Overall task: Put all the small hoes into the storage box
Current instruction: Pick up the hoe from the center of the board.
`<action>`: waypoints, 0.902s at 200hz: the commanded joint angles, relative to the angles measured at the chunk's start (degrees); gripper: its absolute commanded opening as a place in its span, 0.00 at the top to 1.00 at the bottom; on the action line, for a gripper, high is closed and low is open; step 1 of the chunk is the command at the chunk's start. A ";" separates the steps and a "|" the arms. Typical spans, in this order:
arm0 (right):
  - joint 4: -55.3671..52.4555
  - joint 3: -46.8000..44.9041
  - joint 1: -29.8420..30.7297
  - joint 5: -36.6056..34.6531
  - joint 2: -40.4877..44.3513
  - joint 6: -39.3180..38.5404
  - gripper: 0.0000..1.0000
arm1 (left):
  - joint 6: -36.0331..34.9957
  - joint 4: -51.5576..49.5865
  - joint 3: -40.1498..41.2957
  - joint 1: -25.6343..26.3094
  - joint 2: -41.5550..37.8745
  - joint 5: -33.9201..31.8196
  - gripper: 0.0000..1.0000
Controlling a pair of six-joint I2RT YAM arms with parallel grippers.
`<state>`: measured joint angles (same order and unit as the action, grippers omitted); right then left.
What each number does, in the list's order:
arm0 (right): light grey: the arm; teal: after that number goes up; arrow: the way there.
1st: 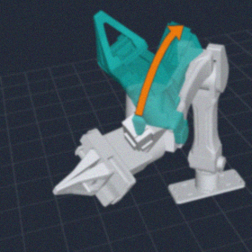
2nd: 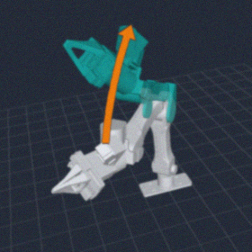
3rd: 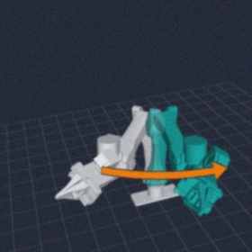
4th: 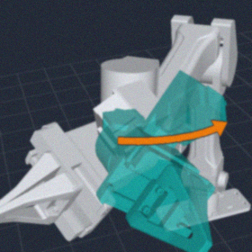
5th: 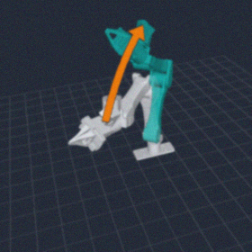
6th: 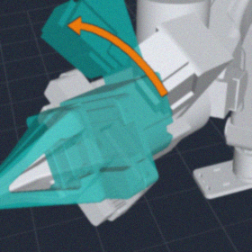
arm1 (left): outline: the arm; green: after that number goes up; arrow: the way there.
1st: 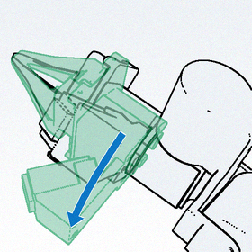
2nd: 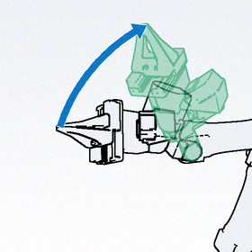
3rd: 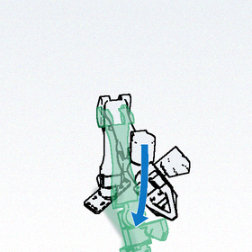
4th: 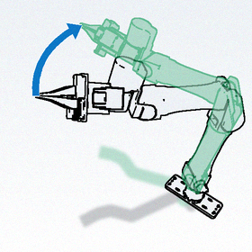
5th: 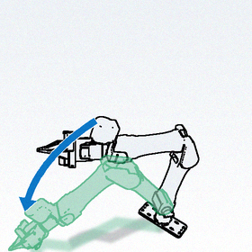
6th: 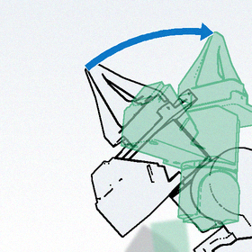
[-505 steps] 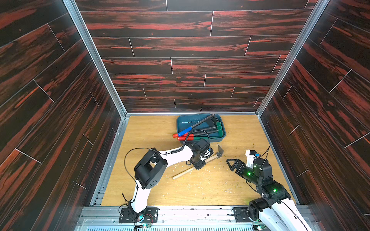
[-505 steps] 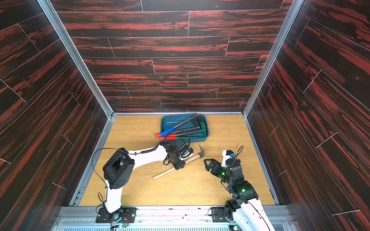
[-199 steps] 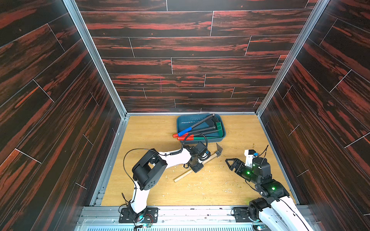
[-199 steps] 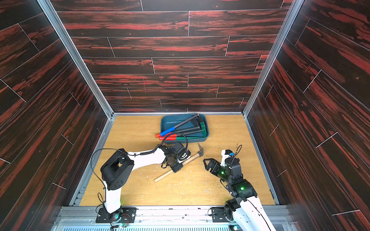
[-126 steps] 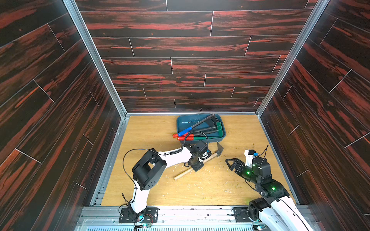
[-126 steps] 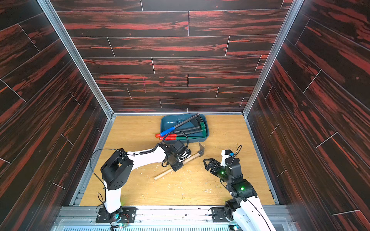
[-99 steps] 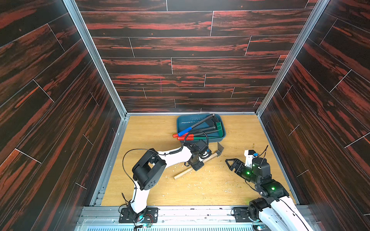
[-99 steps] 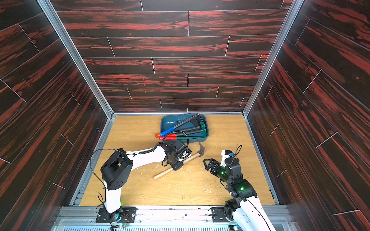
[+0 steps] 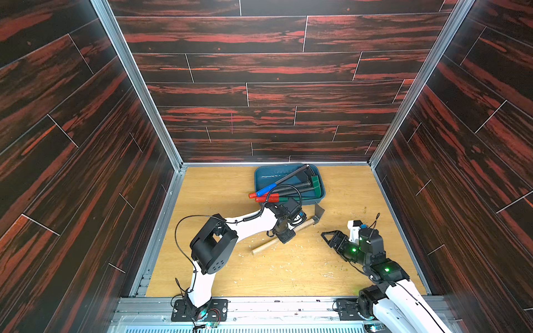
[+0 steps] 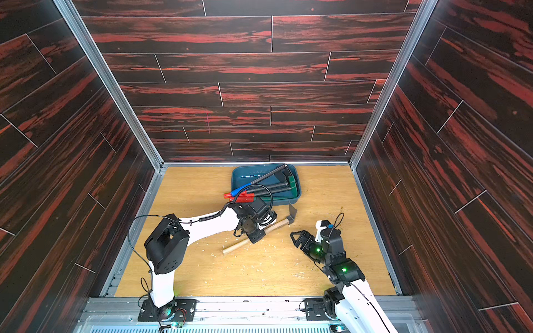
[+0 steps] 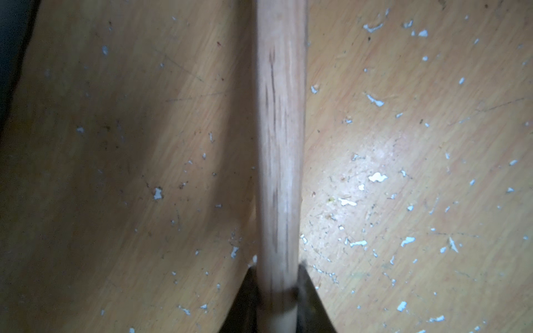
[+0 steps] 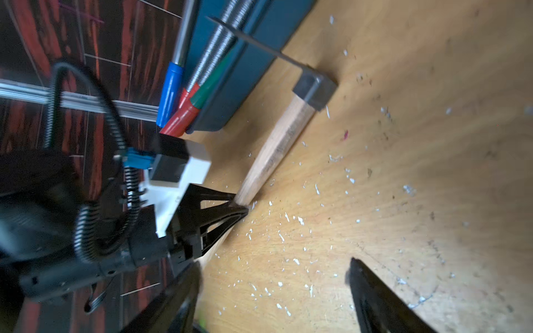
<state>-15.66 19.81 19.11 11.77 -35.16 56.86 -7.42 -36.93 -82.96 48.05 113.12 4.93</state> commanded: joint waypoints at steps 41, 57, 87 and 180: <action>11.25 -2.93 -0.13 2.81 -5.58 11.63 0.20 | 1.96 2.44 -3.60 0.93 -2.99 1.78 1.00; 16.23 -4.48 -0.06 3.81 -8.10 14.20 0.21 | 2.40 3.05 -4.08 1.19 -2.82 2.16 1.00; 22.23 -4.96 0.03 3.65 -12.50 16.58 0.21 | 3.25 3.44 -4.99 1.65 -2.28 3.03 1.00; 45.68 -7.86 1.21 4.25 -30.13 25.19 0.24 | 5.71 3.44 -8.84 4.08 1.12 3.51 1.00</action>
<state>21.41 12.58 19.70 15.92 -62.06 78.91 -3.09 -34.89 -89.52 51.46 113.67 7.25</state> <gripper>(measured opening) 0.762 0.230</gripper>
